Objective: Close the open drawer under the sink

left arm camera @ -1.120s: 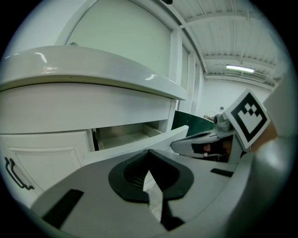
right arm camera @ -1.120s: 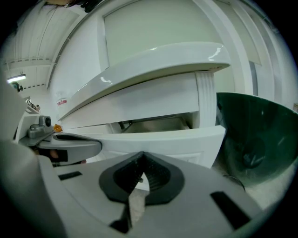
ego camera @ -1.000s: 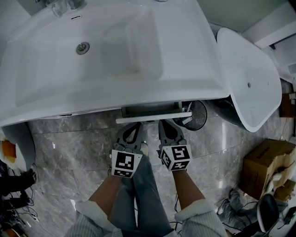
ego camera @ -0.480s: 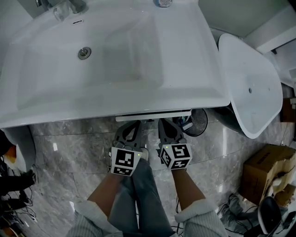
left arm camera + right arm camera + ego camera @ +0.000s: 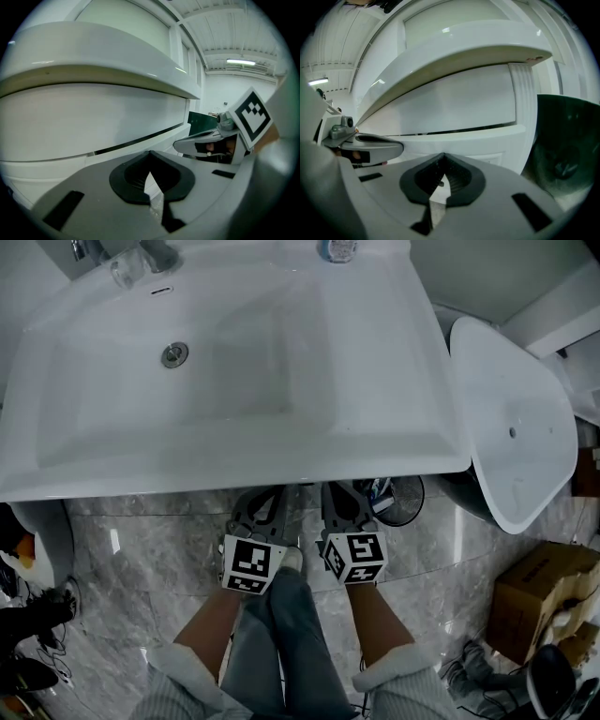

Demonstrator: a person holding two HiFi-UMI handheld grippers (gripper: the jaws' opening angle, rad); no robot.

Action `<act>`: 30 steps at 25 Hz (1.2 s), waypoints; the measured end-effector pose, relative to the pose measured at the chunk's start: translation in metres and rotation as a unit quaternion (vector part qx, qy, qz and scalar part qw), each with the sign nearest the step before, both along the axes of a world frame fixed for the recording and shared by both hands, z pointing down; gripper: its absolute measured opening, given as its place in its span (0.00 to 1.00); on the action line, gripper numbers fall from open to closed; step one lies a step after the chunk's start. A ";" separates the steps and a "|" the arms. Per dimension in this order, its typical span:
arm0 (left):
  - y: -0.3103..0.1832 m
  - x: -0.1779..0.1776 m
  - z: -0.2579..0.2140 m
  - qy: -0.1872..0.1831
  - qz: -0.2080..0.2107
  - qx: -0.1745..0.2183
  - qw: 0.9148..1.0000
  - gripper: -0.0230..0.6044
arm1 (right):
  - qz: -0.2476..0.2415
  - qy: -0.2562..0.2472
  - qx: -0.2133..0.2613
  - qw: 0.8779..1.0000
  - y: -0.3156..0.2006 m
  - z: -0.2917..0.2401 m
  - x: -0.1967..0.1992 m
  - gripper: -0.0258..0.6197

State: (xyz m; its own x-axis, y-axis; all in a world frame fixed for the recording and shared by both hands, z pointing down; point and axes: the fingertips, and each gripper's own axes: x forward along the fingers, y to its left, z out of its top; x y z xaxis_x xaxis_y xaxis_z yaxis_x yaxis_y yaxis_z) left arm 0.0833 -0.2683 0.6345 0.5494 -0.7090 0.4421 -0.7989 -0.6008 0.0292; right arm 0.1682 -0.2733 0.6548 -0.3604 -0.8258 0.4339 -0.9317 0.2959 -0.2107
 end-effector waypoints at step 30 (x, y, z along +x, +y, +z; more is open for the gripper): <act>0.008 -0.002 -0.018 0.028 -0.017 0.008 0.999 0.06 | 0.017 0.009 -0.014 1.000 0.017 -0.005 0.003 0.06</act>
